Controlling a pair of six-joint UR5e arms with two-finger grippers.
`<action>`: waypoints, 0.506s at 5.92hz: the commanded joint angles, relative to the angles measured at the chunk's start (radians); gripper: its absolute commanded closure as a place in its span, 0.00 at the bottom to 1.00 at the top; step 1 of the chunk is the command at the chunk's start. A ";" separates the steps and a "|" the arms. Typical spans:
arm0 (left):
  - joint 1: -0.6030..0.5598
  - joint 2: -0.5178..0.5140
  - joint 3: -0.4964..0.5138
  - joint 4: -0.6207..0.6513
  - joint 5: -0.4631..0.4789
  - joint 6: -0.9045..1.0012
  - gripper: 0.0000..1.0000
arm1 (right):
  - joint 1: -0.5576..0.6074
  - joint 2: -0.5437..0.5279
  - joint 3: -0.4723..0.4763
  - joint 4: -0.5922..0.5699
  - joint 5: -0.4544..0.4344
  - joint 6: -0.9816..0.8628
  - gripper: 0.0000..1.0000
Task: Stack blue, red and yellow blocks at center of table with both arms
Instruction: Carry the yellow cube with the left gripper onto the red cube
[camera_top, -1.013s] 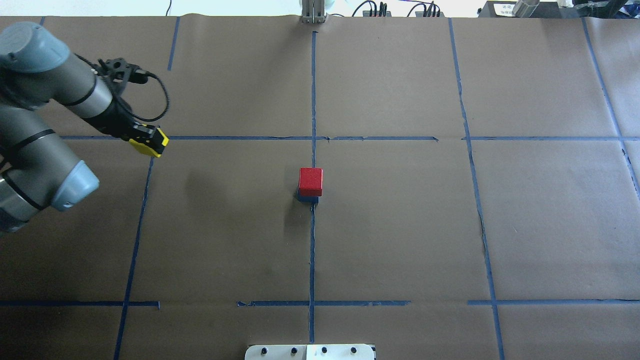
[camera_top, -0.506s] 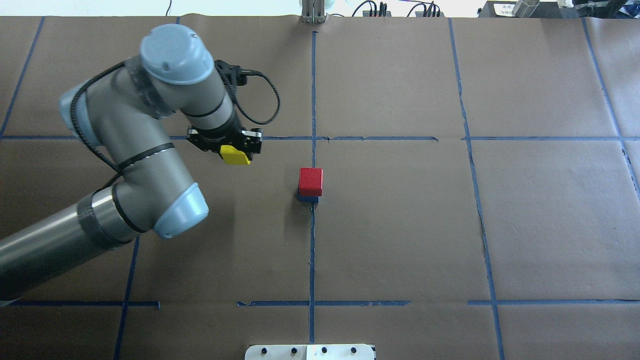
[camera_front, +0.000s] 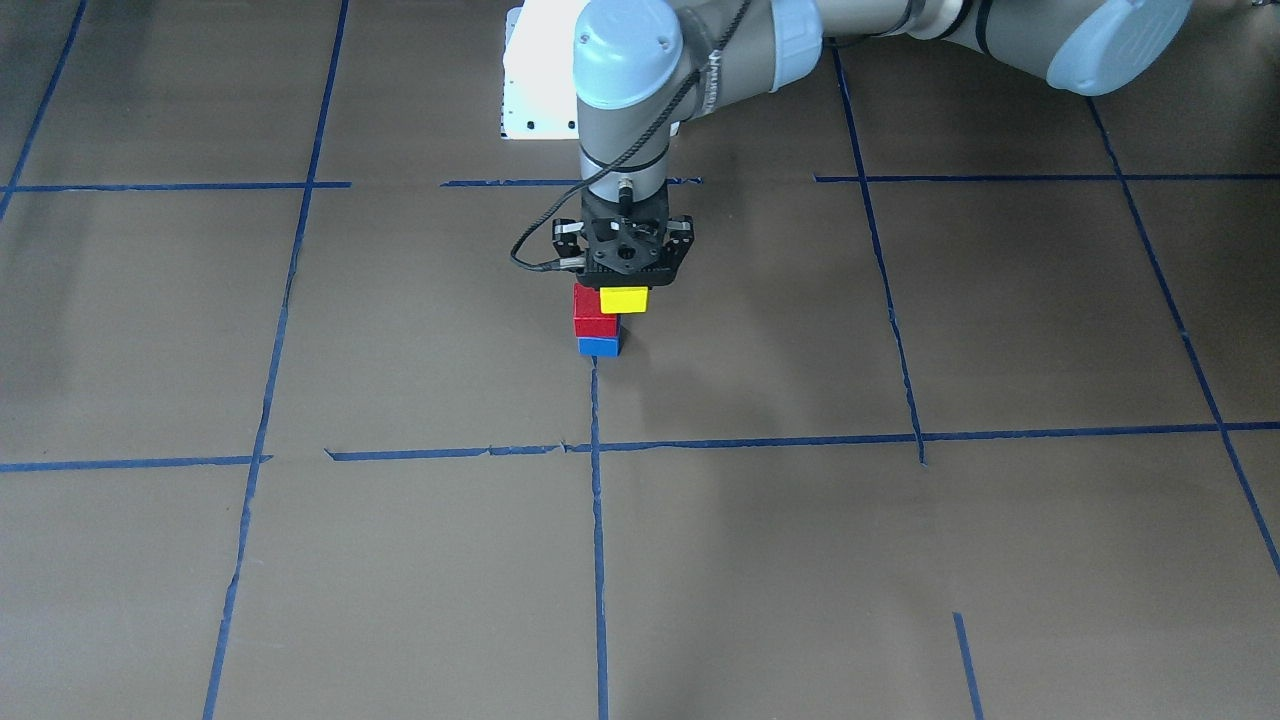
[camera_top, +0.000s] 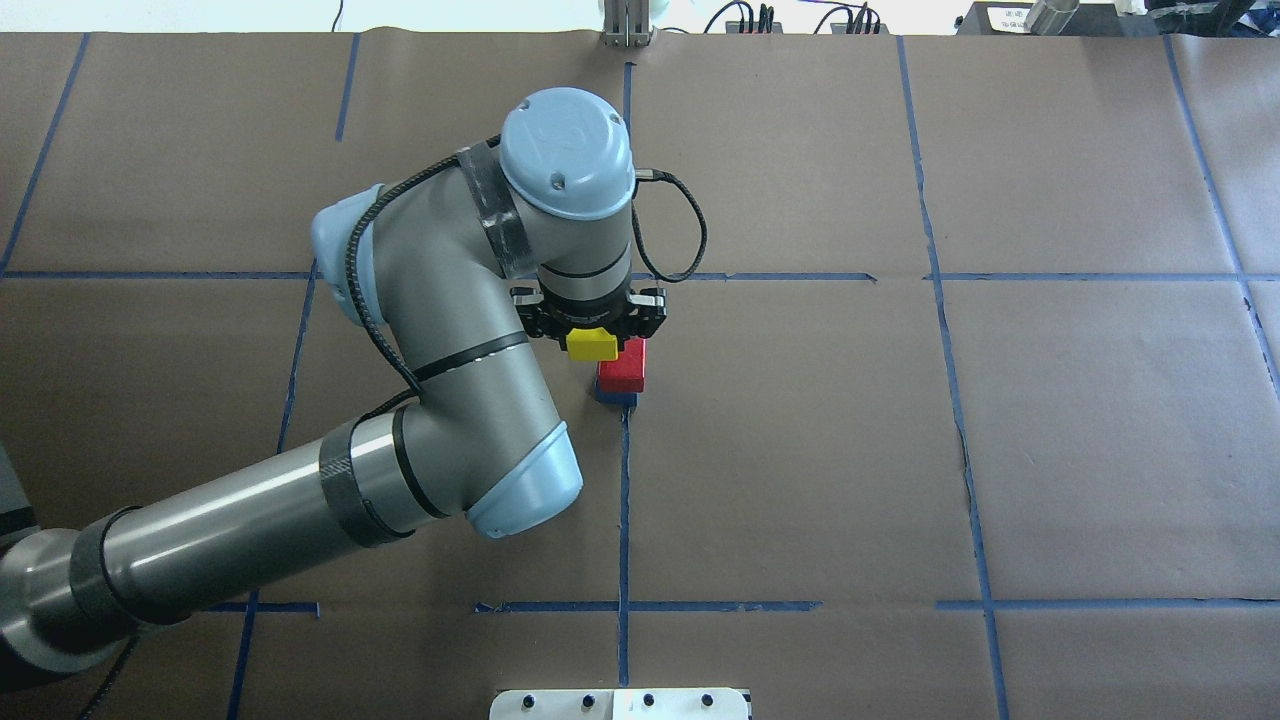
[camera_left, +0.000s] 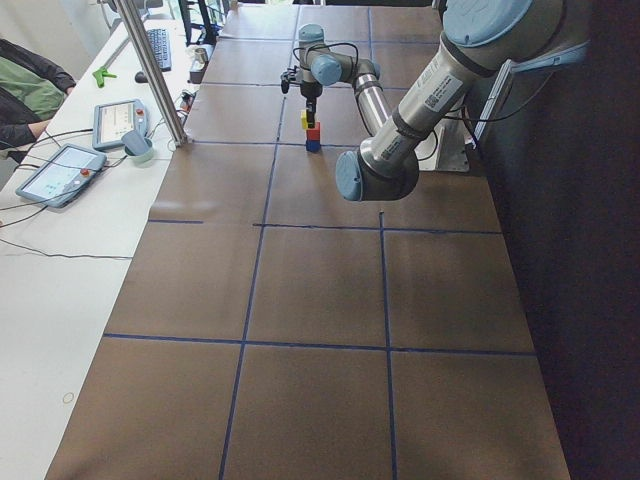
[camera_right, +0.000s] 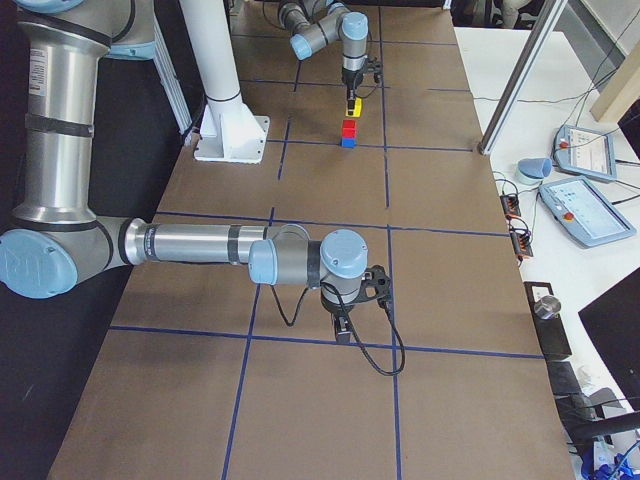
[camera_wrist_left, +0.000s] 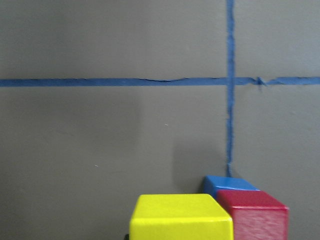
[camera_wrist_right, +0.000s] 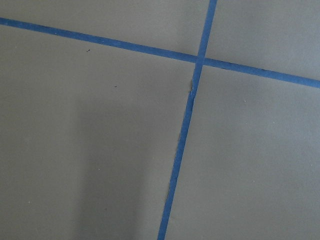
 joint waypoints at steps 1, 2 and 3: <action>0.033 -0.037 0.049 -0.005 0.022 -0.010 0.83 | 0.000 0.000 0.000 0.000 0.000 0.000 0.00; 0.033 -0.036 0.051 -0.005 0.022 -0.004 0.83 | 0.000 0.000 0.000 0.000 0.000 0.000 0.00; 0.031 -0.036 0.048 -0.005 0.022 0.000 0.82 | 0.000 0.000 0.000 0.000 0.000 0.000 0.00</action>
